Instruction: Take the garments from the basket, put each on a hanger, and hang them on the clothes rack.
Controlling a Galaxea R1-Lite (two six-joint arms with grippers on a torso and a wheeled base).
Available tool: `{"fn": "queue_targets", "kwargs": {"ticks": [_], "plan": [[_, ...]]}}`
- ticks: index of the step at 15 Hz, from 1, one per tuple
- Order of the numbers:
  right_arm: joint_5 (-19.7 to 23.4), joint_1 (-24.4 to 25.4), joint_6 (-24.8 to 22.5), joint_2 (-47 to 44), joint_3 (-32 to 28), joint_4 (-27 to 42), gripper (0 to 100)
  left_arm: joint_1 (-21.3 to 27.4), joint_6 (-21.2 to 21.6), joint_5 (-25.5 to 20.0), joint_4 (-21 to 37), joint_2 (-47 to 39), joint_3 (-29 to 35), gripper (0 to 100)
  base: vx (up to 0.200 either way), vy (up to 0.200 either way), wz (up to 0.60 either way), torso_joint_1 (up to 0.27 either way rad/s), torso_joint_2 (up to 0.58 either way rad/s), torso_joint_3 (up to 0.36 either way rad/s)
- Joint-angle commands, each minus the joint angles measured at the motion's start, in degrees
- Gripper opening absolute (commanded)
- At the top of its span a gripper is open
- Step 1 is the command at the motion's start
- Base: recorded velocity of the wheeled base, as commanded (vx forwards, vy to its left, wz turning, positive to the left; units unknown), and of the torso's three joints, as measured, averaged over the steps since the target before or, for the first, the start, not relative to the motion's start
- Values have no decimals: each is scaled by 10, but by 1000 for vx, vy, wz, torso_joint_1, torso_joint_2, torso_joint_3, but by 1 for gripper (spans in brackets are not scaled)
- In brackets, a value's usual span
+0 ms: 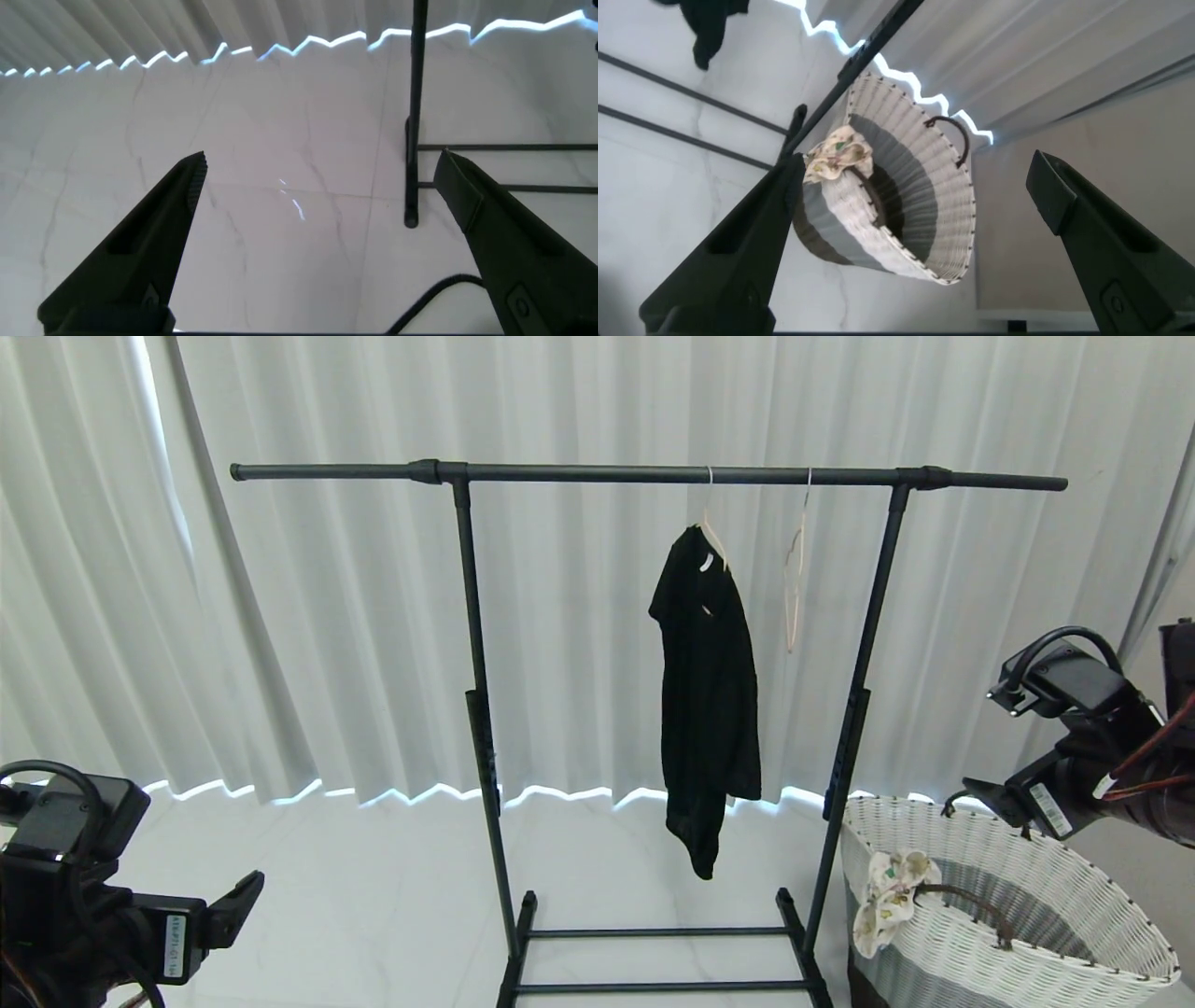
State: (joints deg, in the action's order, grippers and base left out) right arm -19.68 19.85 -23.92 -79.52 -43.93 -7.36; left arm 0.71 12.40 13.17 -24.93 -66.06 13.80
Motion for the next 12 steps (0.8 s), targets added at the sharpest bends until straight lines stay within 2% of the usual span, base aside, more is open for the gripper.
{"fn": "queue_targets", "kwargs": {"ticks": [1, 5, 8, 12], "plan": [[0, 0, 0, -1, 0, 0, 100, 0, 1, 0, 0, -2, 0, 100, 0, 0, 0, -178, 471, 295], [0, 1, 0, 3, 11, -27, 100, 0, 1, 0, 0, -1, -1, 100, 0, 0, 0, -152, 435, 285], [3, 0, 0, 4, 36, -76, 100, 0, 0, -1, 0, -2, 3, 100, 0, 0, 0, -46, 141, 94], [4, 0, 2, 6, 42, -80, 100, 4, 1, -1, 0, 8, 3, 100, 0, -200, 0, -6, 27, 19]]}}
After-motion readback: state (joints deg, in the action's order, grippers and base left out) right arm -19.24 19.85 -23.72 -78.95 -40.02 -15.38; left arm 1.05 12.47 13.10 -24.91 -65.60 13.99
